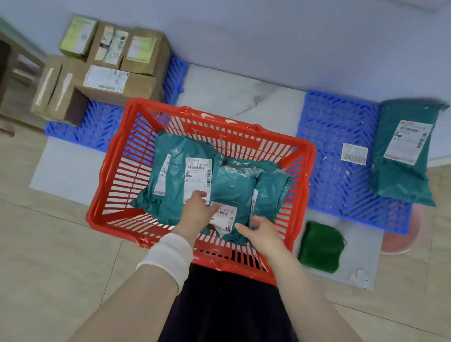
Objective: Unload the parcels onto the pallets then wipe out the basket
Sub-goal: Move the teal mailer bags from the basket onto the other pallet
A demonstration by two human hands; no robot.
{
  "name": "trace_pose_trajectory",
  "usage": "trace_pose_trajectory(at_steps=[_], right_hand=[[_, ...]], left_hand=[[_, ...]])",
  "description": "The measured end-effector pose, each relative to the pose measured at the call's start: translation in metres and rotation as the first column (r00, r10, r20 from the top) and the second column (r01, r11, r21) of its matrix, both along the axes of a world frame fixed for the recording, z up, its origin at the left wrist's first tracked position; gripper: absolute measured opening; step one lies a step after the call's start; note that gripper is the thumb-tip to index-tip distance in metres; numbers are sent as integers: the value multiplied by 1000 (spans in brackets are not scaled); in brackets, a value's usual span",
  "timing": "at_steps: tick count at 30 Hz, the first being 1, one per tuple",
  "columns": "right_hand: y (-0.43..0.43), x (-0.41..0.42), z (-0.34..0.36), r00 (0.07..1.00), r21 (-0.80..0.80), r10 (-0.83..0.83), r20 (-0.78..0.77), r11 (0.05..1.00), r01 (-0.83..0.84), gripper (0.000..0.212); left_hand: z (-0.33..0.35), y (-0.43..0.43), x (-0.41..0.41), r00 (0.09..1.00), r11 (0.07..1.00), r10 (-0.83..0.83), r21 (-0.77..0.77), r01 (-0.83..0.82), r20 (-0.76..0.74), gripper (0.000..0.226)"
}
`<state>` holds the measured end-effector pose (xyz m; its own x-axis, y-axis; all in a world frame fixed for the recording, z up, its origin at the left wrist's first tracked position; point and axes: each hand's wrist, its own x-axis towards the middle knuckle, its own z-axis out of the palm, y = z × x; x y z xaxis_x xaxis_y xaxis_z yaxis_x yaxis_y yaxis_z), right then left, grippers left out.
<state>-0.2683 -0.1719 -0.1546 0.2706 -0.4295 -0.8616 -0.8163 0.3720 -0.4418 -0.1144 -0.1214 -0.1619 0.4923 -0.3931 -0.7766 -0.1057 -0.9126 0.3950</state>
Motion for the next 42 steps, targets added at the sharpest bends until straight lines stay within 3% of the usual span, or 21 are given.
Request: trace_pose_trajectory(at_steps=[5,10,14,20,29,35,39,42], right_hand=[[-10,22,-56,996,71,-17,-88,997,23,67],[-6,36,-85,975,51,-154,-158,985,164,65],[3,50,-96,939,16,-314,-143,947,319,56],[9,54,-72,945,-137,-274,-180,958,252,40],[17,59,3,874,-193,-484,54,853,484,26],[23,39,51,723,-14,-651,229,741,671,11],[25,13,71,635,8,-692,344,678,735,9],[21,-14,81,648,-62,-647,403,687,724,23]], left_hand=[[-50,-14,14,997,992,-65,101,70,-47,59],[-76,-22,16,990,989,-96,103,107,-103,54],[-91,-28,19,969,968,-211,111,226,-130,52],[-72,-27,41,935,946,-309,52,321,-173,47],[-13,3,62,927,992,-42,-122,-4,-373,44],[20,21,48,806,985,39,-113,-131,-591,62],[40,19,26,820,977,39,-149,-151,-571,72],[55,6,0,824,948,31,-244,-203,-566,72]])
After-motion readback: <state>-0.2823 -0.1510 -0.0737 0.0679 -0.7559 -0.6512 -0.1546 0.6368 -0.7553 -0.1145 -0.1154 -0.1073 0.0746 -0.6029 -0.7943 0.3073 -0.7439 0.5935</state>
